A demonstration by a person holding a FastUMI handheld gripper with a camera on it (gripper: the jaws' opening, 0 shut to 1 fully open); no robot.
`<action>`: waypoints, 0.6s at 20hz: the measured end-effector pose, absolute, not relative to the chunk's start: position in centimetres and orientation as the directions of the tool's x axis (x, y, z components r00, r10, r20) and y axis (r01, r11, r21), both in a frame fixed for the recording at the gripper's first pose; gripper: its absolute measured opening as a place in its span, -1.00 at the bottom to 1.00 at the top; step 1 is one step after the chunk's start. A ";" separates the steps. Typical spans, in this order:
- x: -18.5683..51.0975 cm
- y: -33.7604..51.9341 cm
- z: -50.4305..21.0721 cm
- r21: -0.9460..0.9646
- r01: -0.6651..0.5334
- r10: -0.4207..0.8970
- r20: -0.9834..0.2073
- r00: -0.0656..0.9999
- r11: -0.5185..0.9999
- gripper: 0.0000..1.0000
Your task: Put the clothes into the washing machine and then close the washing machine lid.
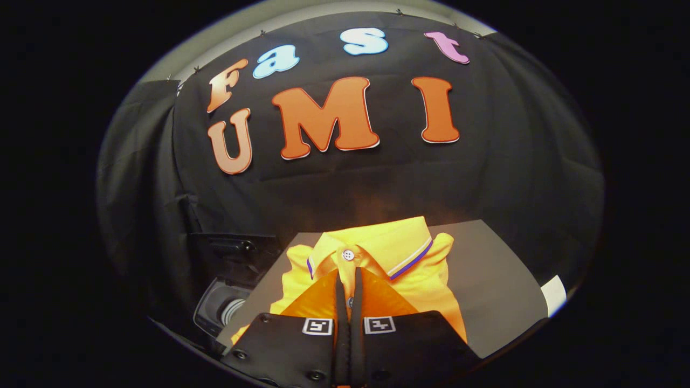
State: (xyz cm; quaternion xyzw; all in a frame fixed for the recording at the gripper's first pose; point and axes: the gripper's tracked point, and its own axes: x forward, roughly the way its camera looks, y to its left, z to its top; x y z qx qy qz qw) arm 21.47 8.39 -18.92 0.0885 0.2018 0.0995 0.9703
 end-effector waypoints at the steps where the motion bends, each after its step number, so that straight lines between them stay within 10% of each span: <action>1: 21.3 8.3 -17.6 0.241 -0.155 0.232 -0.335 0.913 0.958 -0.84; 12: 18.4 9.7 -7.0 0.367 -0.284 0.344 -0.108 0.933 0.886 -0.85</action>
